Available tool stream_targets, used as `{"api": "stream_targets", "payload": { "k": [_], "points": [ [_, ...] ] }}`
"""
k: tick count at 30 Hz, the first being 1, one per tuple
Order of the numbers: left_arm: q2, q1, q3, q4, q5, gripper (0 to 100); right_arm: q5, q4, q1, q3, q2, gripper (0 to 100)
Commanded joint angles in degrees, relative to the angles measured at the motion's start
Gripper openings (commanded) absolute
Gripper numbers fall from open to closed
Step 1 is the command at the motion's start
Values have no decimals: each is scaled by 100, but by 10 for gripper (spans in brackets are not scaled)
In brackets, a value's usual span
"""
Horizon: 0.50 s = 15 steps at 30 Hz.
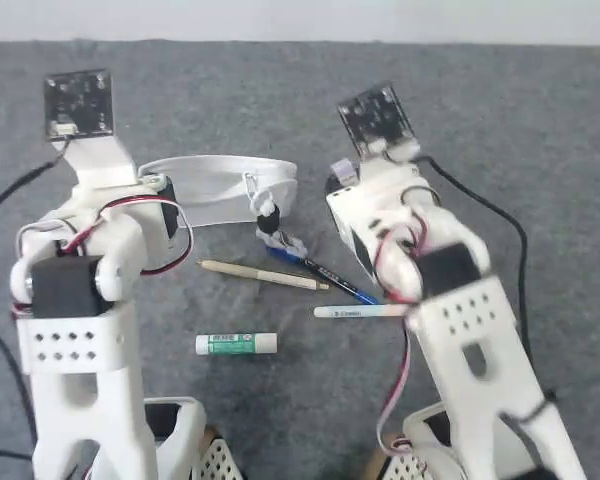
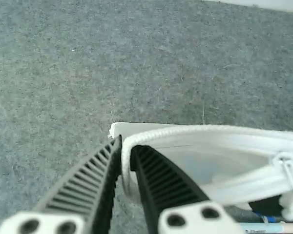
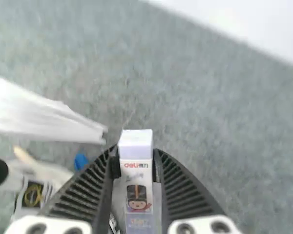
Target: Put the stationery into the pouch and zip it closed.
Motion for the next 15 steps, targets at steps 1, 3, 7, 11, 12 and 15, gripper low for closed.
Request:
{"api": "stream_targets", "payload": {
  "k": [1, 3, 7, 11, 12, 15],
  "points": [
    [-9, -97, 13, -466, 237, 11, -53, -541, -40, 352, -1165, 6],
    [-9, -193, 171, -642, 264, 11, -44, -637, -180, 571, -1684, 6],
    [-26, -316, 259, -721, 273, 11, -35, -857, -611, 888, -2554, 6],
    [-35, -316, 268, -695, 273, 11, -35, -1253, -1068, 1231, -3240, 6],
    [-35, -316, 268, -695, 273, 11, -35, -1358, -1191, 1319, -3389, 6],
    [-35, -316, 277, -686, 273, 11, -35, -1727, -1596, 1530, -3714, 6]
  ]
}}
